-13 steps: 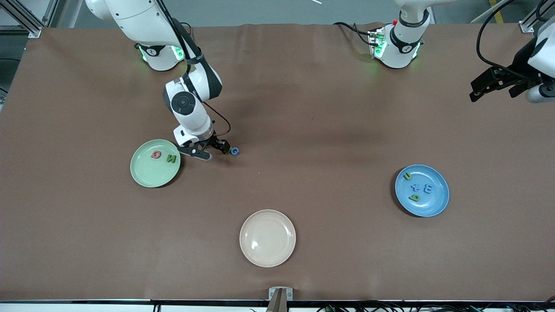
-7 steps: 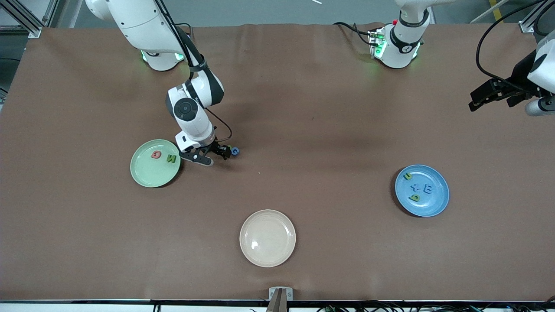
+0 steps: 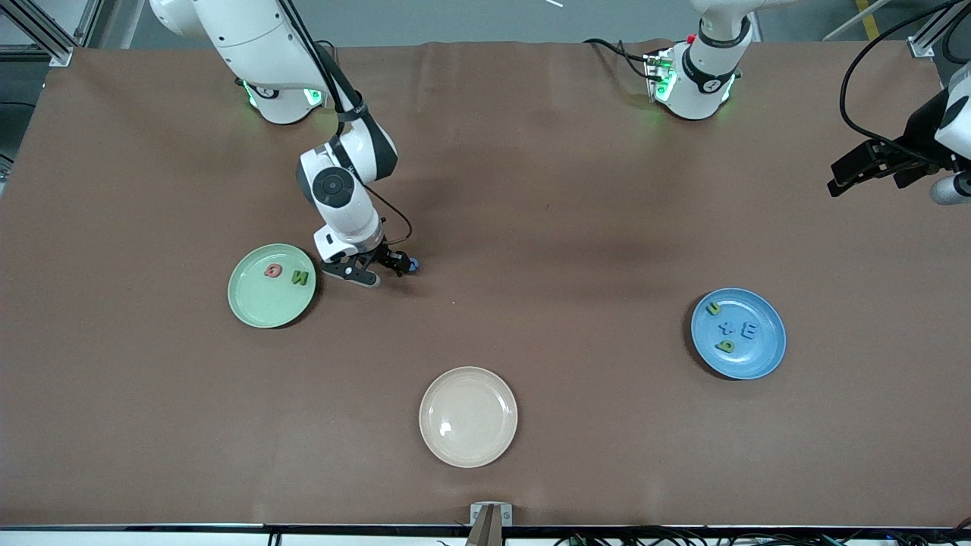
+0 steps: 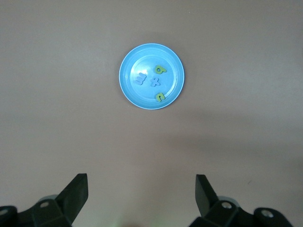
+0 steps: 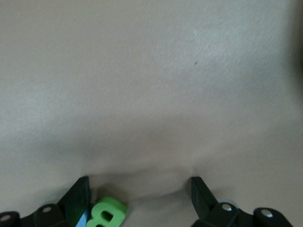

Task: Sort upper and lower case letters into plates
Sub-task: 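Grasp the green B letter with the right gripper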

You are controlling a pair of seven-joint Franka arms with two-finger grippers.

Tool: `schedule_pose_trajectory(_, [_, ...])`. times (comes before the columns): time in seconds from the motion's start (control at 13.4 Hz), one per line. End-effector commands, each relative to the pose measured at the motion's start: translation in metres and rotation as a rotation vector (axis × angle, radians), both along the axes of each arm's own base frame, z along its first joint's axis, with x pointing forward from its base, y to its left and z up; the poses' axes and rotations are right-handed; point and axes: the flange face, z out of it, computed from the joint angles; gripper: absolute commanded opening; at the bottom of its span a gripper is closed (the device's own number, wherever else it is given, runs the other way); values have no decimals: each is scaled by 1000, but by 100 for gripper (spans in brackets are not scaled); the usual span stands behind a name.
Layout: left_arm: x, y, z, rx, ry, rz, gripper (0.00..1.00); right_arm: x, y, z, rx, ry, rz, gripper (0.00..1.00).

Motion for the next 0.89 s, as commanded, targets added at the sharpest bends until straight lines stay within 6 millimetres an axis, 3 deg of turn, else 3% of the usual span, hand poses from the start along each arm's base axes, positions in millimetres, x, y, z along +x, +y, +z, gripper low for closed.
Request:
schedule_pose_trajectory(0.0, [-7, 6, 9, -17, -13, -13, 100, -14, 14, -6, -8, 12, -7, 94])
schedule_pose_trajectory(0.45, [-8, 7, 10, -16, -13, -12, 100, -21, 22, -7, -12, 19, -1, 79])
schedule_pose_trajectory(0.82, [-7, 7, 8, -17, -8, -12, 100, -22, 22, -5, -20, 34, -1, 30])
